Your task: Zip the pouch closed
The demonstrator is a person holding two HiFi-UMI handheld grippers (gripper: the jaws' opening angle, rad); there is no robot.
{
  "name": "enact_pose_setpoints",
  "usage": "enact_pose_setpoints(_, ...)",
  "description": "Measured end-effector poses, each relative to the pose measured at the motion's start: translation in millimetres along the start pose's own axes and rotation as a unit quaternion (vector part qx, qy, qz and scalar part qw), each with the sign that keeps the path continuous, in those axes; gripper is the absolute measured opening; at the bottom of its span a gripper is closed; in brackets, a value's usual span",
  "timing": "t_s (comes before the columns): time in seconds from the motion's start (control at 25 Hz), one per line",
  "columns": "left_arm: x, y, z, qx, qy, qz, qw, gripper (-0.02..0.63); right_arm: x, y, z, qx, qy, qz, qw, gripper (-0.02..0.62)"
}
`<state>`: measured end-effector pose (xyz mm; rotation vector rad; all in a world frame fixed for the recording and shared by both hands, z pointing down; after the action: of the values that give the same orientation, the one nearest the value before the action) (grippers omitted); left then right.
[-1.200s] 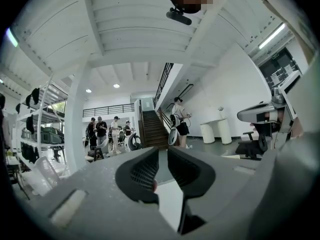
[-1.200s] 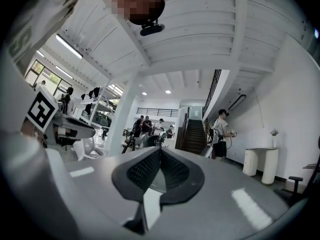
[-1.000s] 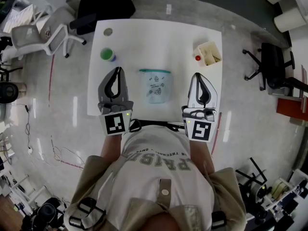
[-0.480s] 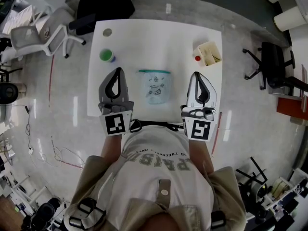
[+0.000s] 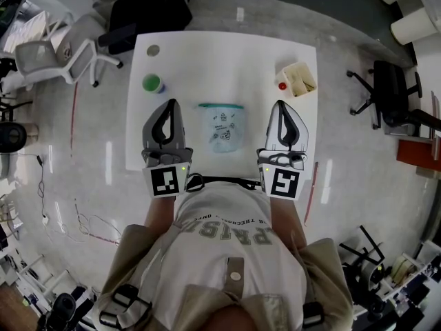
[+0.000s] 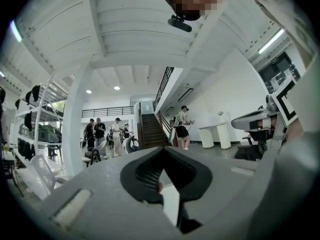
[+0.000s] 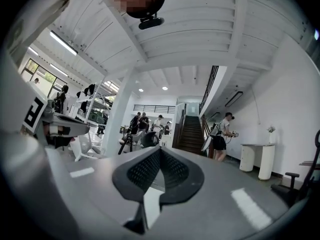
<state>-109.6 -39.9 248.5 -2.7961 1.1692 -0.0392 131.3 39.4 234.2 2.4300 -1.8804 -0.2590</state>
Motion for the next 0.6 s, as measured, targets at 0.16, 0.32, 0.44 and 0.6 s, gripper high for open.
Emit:
enact_pose_setpoints(0.16,1,-1,-1,-0.001,0.001,-0.003,1.0,0.012,-1,1,-4,-0.016,-0.001,0.009,1.0,-0.003)
enact_pose_setpoints(0.32,4,1,-1,0.003,0.002,-0.008,1.0,0.014,4,7,-1,-0.001,0.004,0.012,1.0,-0.003)
enact_pose_setpoints(0.44,6,2,-1,0.003,0.004,-0.012,0.9999,0.012,6,10,-1,-0.013,0.003,0.016,1.0,-0.003)
enact_pose_setpoints(0.6,9,2,-3,0.002,0.004,-0.014,0.9999,0.012,10,10,-1,-0.019,0.001,0.018,1.0,-0.003)
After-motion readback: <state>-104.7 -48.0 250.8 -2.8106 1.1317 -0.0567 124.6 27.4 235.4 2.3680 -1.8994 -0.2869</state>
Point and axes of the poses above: the fingertips, and each gripper's own axes: x forward along the fingers, y to its left, z out of its top, the point moved 7 cm from there along -x, backward along the fingers, and after that the axes turned 12 degrees about -z, right-handed, at the moved point
